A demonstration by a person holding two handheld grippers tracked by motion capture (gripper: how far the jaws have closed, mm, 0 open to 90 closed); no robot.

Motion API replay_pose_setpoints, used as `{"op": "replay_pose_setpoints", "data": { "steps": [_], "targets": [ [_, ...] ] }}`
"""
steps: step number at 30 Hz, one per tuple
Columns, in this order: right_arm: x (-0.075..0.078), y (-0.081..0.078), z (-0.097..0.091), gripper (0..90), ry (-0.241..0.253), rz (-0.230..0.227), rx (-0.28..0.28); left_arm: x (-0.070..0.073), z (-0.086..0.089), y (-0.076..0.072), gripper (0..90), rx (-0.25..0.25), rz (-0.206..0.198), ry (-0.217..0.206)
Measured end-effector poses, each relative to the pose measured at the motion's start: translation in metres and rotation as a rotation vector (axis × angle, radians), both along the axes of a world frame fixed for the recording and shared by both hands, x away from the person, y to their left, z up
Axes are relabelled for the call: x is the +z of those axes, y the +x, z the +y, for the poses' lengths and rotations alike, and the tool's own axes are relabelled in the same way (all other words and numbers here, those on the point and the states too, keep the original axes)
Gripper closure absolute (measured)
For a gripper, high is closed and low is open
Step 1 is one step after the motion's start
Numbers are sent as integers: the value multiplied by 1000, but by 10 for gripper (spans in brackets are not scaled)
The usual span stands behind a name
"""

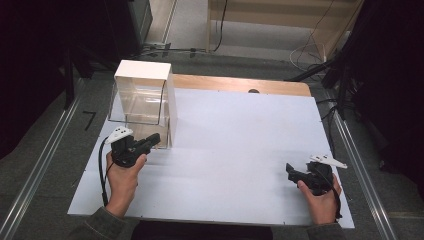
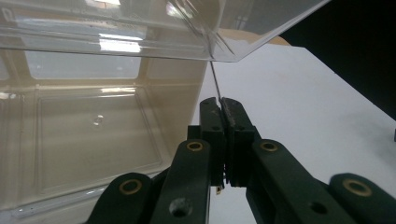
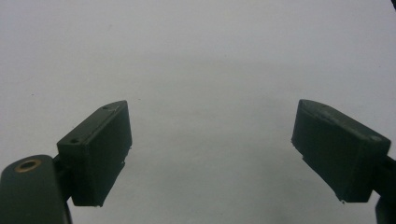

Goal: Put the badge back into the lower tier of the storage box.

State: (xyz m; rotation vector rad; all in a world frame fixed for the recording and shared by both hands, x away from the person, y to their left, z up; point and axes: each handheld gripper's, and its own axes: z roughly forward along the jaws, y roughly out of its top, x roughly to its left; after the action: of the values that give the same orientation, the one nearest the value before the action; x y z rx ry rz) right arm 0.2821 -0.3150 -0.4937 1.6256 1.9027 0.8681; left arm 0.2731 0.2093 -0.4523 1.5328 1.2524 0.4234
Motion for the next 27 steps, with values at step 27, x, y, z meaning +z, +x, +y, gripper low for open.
{"op": "replay_pose_setpoints", "data": {
  "steps": [27],
  "targets": [
    [0,0,0,108,3,3,-2,-5,9,8,894,68,-8,20]
  ]
}}
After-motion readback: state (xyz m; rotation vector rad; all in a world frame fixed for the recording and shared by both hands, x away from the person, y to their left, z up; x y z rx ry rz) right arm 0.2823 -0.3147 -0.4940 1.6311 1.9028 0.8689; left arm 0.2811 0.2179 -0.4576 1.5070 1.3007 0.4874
